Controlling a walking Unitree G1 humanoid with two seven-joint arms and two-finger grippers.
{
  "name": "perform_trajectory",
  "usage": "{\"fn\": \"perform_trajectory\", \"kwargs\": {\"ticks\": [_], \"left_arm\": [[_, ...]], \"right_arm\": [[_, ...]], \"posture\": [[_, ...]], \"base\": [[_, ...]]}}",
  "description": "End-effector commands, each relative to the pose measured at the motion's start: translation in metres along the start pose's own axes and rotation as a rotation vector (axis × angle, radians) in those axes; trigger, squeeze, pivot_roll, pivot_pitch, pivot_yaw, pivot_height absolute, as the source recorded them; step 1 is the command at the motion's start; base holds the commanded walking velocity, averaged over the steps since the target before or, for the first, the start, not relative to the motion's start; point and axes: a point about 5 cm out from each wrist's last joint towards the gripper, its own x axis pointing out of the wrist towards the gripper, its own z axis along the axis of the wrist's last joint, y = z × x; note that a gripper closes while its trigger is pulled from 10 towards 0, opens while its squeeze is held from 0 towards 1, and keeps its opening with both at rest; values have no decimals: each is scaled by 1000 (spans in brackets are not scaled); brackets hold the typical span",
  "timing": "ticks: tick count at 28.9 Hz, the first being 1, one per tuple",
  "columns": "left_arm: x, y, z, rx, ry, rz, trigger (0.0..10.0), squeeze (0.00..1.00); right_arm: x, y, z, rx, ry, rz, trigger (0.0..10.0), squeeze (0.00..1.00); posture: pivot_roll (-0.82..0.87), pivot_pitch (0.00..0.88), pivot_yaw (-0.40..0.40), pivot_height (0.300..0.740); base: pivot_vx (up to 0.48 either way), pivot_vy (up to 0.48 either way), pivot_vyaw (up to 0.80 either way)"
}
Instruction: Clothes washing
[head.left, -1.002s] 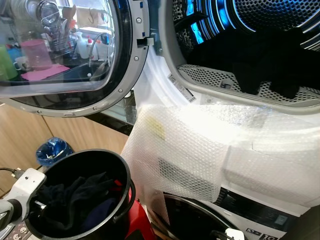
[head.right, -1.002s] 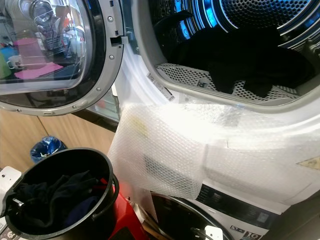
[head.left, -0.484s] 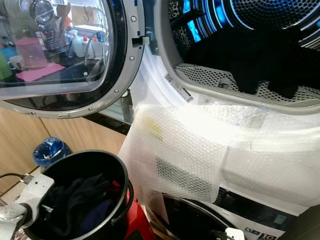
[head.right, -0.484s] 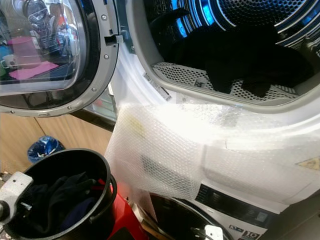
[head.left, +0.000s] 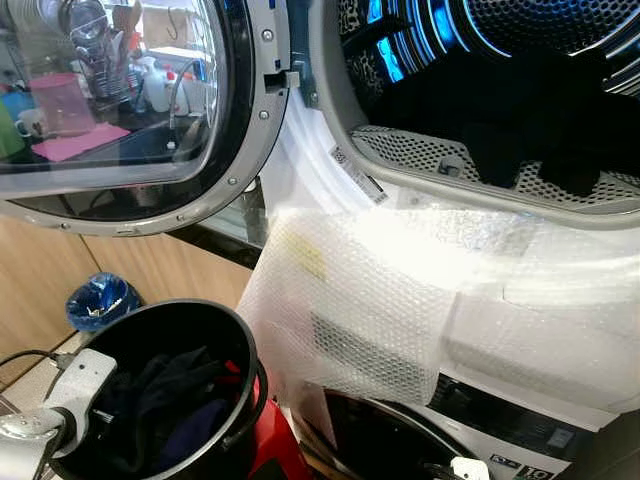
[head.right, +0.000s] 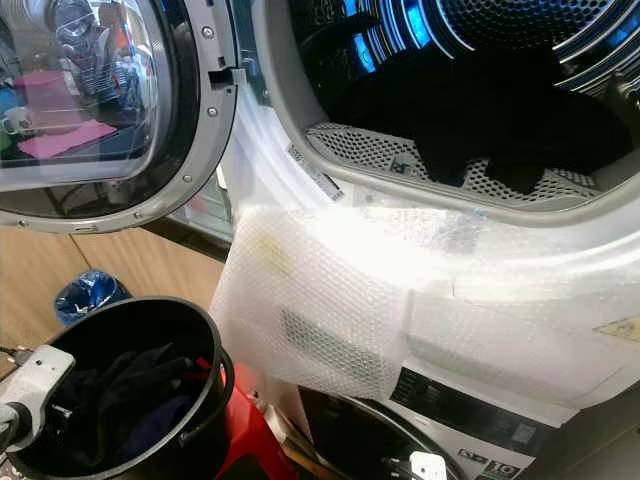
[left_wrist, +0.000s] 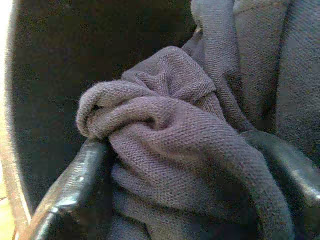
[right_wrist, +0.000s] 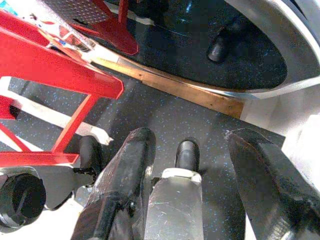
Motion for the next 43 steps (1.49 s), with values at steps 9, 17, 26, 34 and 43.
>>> {"fn": "perform_trajectory", "kwargs": {"ticks": [9, 17, 26, 34, 43], "left_arm": [[6, -15, -2, 17, 11, -79, 0, 0], [6, -19, -2, 41, 16, -120, 0, 0], [5, -24, -1, 39, 12, -167, 0, 0], [-9, -19, 8, -81, -73, -250, 0, 0], [-75, 23, 101, -203, -570, -345, 0, 0]], "right_arm": [[0, 4, -4, -15, 11, 6, 10000, 0], [0, 5, -5, -20, 16, 8, 10000, 0], [0, 4, -6, -27, 19, 9, 10000, 0], [1, 5, -3, -35, 11, 16, 10000, 0], [1, 8, 4, -28, -11, 40, 10000, 0]], "posture": [[6, 36, 35, 740], [1, 12, 43, 740], [7, 0, 43, 740], [14, 0, 44, 740], [47, 0, 45, 740]], "base": [[0, 0, 0], [0, 0, 0], [0, 0, 0], [0, 0, 0], [0, 0, 0]]}}
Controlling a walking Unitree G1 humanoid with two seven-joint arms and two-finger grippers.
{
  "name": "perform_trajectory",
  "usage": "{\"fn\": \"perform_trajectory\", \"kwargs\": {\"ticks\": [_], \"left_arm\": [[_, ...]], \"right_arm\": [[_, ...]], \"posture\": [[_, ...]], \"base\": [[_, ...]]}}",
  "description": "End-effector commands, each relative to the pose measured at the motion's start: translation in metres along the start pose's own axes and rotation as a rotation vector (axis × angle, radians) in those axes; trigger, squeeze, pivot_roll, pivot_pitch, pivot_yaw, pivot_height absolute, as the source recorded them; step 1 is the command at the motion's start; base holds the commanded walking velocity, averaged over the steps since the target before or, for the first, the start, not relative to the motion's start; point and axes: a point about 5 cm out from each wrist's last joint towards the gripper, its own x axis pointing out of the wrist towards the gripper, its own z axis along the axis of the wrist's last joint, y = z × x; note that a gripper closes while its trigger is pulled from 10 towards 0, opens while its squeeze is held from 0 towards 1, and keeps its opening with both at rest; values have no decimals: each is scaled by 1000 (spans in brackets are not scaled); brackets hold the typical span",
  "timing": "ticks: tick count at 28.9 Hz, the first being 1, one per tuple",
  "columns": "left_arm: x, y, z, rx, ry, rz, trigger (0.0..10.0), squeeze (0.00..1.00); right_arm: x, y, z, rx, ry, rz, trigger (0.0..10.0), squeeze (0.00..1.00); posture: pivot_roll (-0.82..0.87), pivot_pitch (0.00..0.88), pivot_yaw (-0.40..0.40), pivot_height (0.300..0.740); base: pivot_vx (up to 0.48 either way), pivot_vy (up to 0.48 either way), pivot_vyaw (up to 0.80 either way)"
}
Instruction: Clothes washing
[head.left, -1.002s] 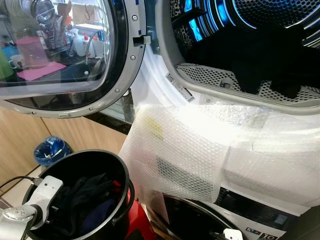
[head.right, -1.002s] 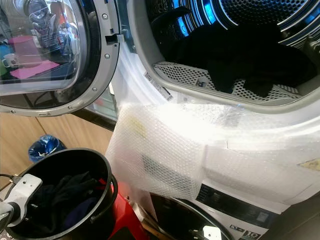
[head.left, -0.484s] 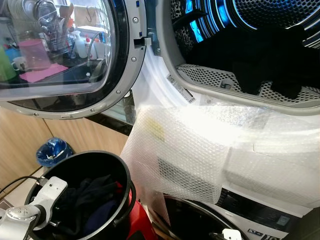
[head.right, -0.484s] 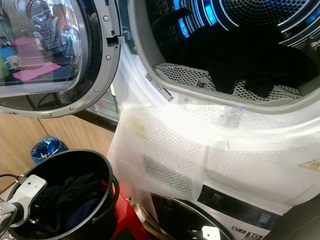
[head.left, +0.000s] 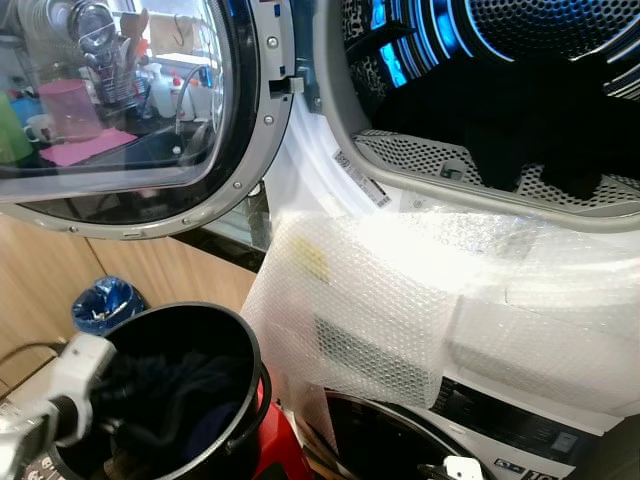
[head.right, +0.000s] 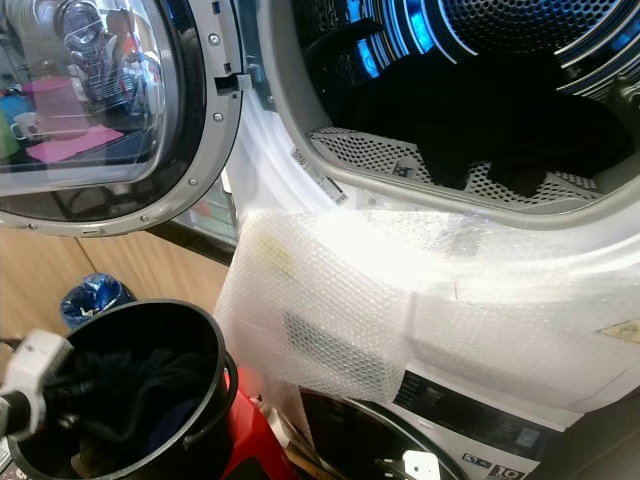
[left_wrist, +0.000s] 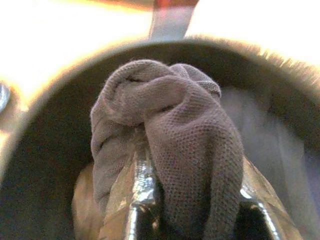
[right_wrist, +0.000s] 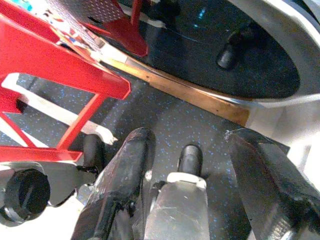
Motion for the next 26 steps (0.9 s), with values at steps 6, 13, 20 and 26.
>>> {"fn": "perform_trajectory", "kwargs": {"ticks": [6, 13, 20, 26], "left_arm": [[-5, -79, 82, 189, -278, -521, 0, 0], [9, -112, 103, 257, -287, -725, 0, 0], [36, -155, 90, 247, -222, -937, 0, 0], [38, -167, 91, 243, -229, -995, 0, 0]], "right_arm": [[1, 6, 14, 15, -55, 17, 10000, 0], [1, 3, 26, 18, -98, 26, 10000, 0], [-6, -18, 60, 0, -221, 27, 10000, 0], [-21, -41, 74, -241, -291, 238, 10000, 0]], "posture": [[44, 0, 48, 740], [53, 7, 47, 740], [26, 13, 56, 740], [10, 35, 54, 740]], "base": [[0, 0, 0], [0, 0, 0], [0, 0, 0], [0, 0, 0]]}}
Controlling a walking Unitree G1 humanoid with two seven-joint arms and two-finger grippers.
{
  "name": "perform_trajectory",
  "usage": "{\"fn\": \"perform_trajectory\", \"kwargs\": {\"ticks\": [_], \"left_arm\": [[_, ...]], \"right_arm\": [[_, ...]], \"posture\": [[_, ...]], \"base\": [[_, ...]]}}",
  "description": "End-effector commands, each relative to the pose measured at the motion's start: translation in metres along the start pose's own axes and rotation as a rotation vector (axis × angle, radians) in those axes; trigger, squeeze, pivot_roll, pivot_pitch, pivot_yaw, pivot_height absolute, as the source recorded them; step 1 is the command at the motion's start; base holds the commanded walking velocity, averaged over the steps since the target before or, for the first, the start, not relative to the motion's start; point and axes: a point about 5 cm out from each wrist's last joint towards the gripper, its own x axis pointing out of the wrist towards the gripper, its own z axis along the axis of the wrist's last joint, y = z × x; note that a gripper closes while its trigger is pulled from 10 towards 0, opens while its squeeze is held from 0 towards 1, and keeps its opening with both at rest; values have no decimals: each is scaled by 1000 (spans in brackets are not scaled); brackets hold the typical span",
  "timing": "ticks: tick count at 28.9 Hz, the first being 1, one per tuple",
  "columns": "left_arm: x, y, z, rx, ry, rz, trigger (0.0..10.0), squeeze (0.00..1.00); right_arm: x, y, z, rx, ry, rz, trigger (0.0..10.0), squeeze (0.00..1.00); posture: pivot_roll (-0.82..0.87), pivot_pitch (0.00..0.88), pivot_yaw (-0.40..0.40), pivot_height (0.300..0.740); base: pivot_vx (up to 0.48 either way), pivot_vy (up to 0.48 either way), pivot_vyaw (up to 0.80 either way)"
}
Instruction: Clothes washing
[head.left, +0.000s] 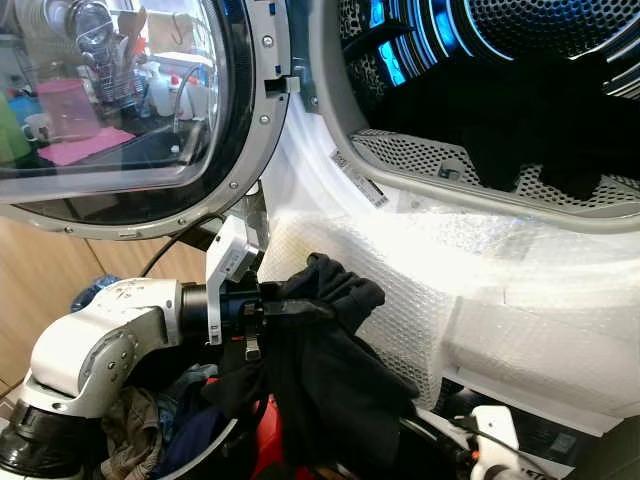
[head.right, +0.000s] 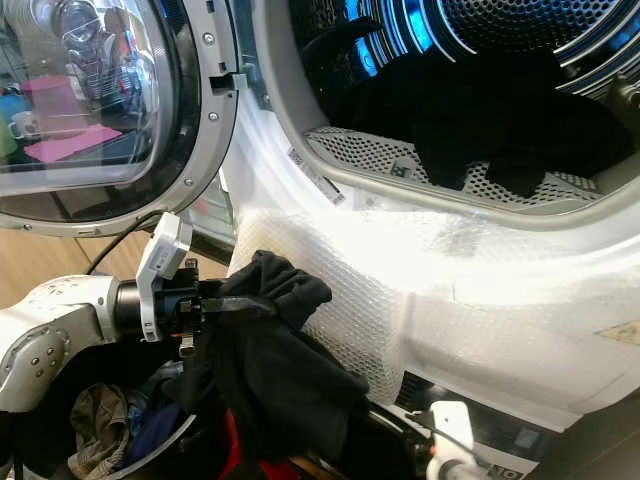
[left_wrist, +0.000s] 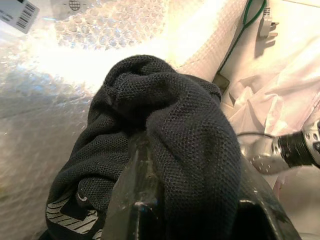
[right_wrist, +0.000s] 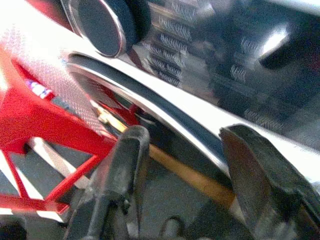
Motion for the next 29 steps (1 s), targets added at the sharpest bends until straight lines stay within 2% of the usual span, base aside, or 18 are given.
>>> {"fn": "perform_trajectory", "kwargs": {"ticks": [1, 2, 4, 5, 6, 8, 9, 10, 11, 13, 15, 21, 23, 25, 29], "left_arm": [[4, -7, 10, 55, -1, -66, 0, 0], [6, -10, 8, 57, 17, -99, 0, 0], [6, -12, 2, 55, 54, -114, 0, 0], [5, -12, -5, 60, 97, -121, 0, 0], [1, -15, -17, 65, 178, -145, 0, 0], [-2, -17, -23, 66, 210, -160, 0, 0], [-3, -17, -25, 62, 227, -159, 0, 0], [-4, -17, -27, 58, 238, -156, 0, 0], [-6, -16, -30, 57, 265, -146, 0, 0], [-7, -16, -33, 58, 284, -140, 0, 0], [-9, -14, -45, 75, 358, -126, 0, 0], [-2, -15, -53, 80, 369, -124, 0, 0], [4, -16, -55, 87, 365, -126, 0, 0], [11, -14, -55, 101, 356, -116, 0, 0], [16, -11, -51, 120, 337, -111, 0, 0]], "right_arm": [[-5, 1, -1, -69, -12, 133, 10000, 0], [-12, -4, 2, -99, -33, 204, 10000, 0], [-19, -11, 7, -132, -57, 232, 10000, 0], [-25, -18, 9, -157, -67, 240, 10000, 0], [-36, -28, 16, -201, -89, 260, 10000, 43], [-42, -32, 20, -221, -100, 280, 10000, 43], [-47, -34, 22, -241, -107, 303, 10000, 612], [-51, -35, 23, -256, -112, 321, 10000, 612], [-58, -34, 26, -280, -125, 364, 10000, 1000], [-65, -34, 28, -296, -133, 401, 10000, 1000], [-97, -14, 53, -338, -242, 608, 10000, 1000], [-109, 5, 72, -349, -343, 716, 10000, 1000], [-114, 21, 86, -367, -391, 773, 10000, 1000], [-118, 42, 93, -412, -386, 833, 10000, 1000], [-118, 63, 92, -442, -351, 904, 10000, 1000]], "posture": [[10, 35, 54, 740], [10, 35, 54, 740], [-6, 48, 55, 740], [-6, 48, 55, 740], [-17, 51, 58, 740], [-17, 51, 58, 740], [-25, 56, 61, 740], [-25, 56, 61, 740], [-25, 56, 61, 740], [-28, 59, 61, 740], [-37, 59, 61, 740], [-42, 53, 61, 740], [-47, 45, 63, 740], [-48, 40, 63, 740], [-44, 40, 64, 740]], "base": [[0, 0, 0], [0, 0, 0], [0, 0, 0], [0, 0, 0], [0, 0, 0], [0, 0, 0], [0, 0, 0], [0, 0, 0], [0, 0, 0], [0, 0, 0], [0, 0, 0], [0, 0, 0], [0, 0, 0], [0, 0, 0], [0, 0, 0]]}}
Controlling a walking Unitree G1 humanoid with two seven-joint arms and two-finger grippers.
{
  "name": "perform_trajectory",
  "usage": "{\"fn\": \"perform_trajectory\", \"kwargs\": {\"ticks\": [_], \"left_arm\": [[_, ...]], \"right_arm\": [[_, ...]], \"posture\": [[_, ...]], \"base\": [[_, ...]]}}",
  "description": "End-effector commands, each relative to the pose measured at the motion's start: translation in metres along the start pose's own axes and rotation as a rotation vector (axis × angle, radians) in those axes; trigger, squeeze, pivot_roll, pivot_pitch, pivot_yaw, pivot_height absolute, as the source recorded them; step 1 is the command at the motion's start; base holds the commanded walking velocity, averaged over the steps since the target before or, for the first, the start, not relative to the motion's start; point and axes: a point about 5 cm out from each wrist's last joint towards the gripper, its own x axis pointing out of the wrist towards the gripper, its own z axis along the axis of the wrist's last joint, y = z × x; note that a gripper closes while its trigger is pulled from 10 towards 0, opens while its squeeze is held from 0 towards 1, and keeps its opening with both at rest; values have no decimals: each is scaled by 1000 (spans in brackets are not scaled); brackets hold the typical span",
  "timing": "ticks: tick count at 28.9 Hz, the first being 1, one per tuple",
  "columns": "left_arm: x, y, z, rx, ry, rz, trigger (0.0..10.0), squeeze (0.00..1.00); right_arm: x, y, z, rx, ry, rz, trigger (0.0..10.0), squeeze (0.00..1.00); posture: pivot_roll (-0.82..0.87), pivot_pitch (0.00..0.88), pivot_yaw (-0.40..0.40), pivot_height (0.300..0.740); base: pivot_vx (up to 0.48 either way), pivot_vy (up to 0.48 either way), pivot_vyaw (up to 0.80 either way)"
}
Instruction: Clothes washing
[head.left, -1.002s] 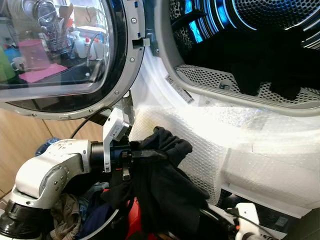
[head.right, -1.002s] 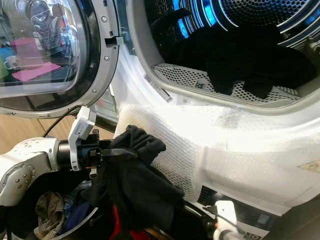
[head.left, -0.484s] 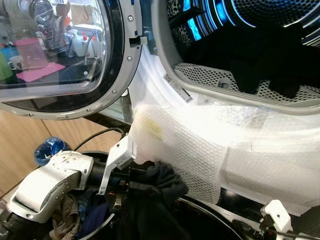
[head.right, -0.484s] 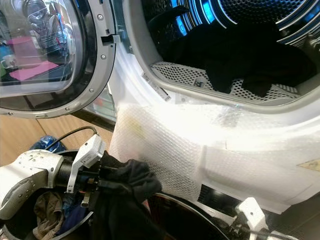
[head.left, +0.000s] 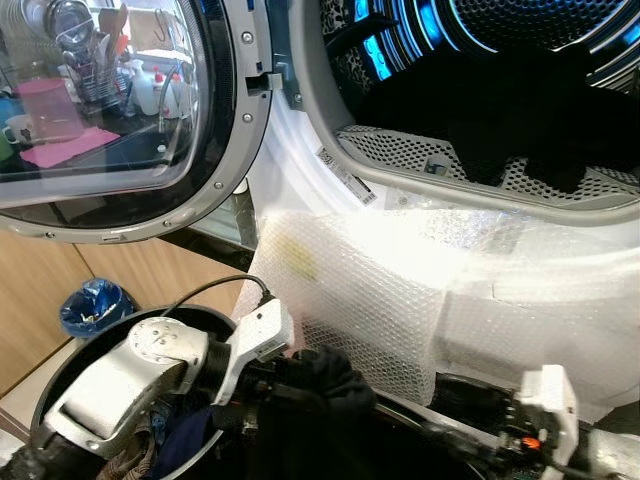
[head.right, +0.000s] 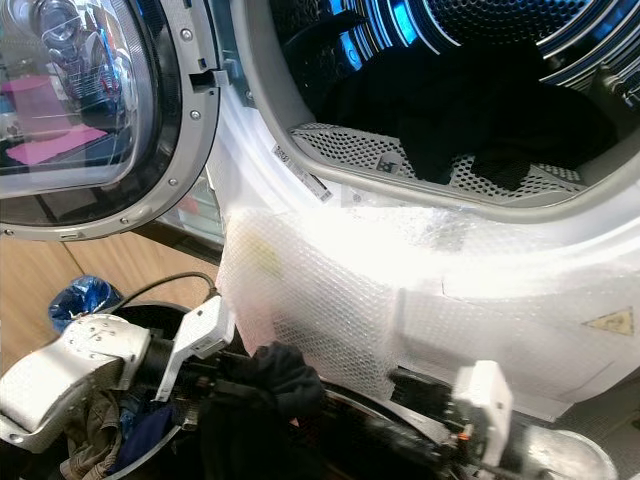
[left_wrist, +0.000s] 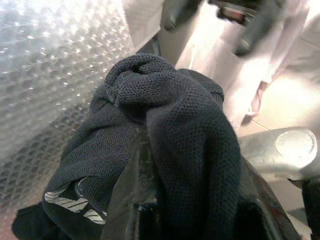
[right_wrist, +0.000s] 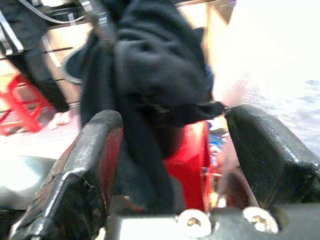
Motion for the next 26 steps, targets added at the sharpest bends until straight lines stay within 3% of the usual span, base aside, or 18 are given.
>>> {"fn": "perform_trajectory", "kwargs": {"ticks": [1, 7, 12, 13, 19, 22, 26], "left_arm": [[-1, 3, 9, 52, -1, 13, 0, 0], [4, 4, 13, 67, -9, -5, 0, 0], [11, 2, 16, 79, -19, -25, 0, 0], [12, 1, 16, 81, -21, -27, 0, 0], [12, 1, 17, 81, -30, -26, 0, 0], [13, 2, 22, 97, -48, -12, 0, 0], [12, 2, 26, 107, -63, -20, 0, 0]], "right_arm": [[6, 6, 0, 3, 4, 31, 10000, 1000], [39, 14, -10, 11, 68, 60, 10000, 1000], [73, -14, -18, 31, 77, -212, 10000, 1000], [78, -13, -16, 43, 51, -205, 10000, 1000], [87, -9, -12, 72, 13, -184, 10000, 1000], [92, 2, -15, 92, 22, -67, 10000, 1000], [85, 10, -13, 145, -42, 26, 10000, 1000]], "posture": [[-44, 40, 64, 740], [-55, 53, 64, 740], [-46, 52, 57, 740], [-46, 52, 57, 740], [-37, 41, 54, 740], [-33, 23, 51, 740], [-37, 13, 54, 740]], "base": [[0, 0, 0], [0, 0, 0], [0, 0, 0], [0, 0, 0], [0, 0, 0], [0, 0, 0], [0, 0, 0]]}}
